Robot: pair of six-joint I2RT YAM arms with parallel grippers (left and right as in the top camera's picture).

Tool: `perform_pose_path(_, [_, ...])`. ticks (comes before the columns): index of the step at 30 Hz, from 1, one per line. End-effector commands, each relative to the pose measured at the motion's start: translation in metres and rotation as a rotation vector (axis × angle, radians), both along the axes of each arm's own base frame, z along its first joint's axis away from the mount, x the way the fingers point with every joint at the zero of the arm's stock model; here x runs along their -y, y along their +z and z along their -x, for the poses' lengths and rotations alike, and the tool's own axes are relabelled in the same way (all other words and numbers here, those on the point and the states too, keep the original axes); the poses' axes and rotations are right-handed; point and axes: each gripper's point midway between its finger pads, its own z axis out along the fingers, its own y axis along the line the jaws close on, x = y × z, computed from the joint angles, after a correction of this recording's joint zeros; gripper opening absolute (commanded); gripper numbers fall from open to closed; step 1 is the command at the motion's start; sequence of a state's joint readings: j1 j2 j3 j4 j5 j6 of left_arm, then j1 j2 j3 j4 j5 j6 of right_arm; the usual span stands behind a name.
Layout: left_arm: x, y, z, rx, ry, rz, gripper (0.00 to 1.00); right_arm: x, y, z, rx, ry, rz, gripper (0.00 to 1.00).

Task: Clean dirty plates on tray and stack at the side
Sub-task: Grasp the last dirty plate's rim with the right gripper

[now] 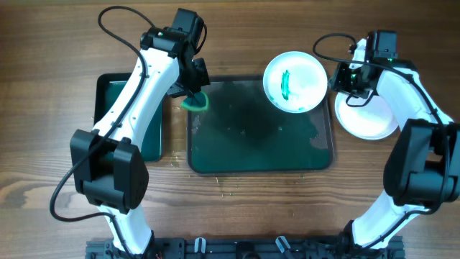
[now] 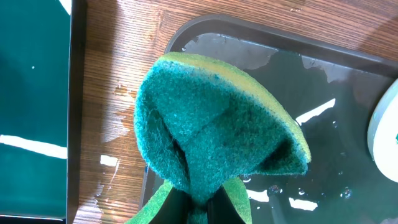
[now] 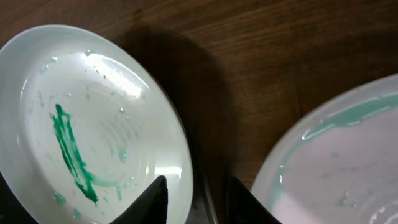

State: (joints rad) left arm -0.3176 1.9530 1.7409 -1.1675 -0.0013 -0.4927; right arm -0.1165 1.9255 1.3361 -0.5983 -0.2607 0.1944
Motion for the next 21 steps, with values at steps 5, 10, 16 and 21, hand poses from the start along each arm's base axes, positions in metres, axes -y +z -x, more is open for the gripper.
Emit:
perform_pose_path(5, [0.001, 0.007, -0.002, 0.014, 0.015, 0.02, 0.04, -0.026, -0.01, -0.02, 0.07, 0.167, 0.01, 0.3])
perform_pose_path(10, [0.001, 0.007, -0.001, 0.012, 0.015, 0.019, 0.04, -0.02, -0.021, -0.025, 0.07, 0.153, 0.045, 0.26])
perform_pose_path(16, [0.001, 0.007, -0.002, 0.014, 0.015, 0.02, 0.04, -0.021, -0.021, -0.026, 0.081, 0.189, 0.059, 0.27])
perform_pose_path(21, [0.001, 0.007, -0.002, 0.014, 0.015, 0.02, 0.04, -0.046, 0.007, -0.028, 0.156, 0.275, -0.062, 0.27])
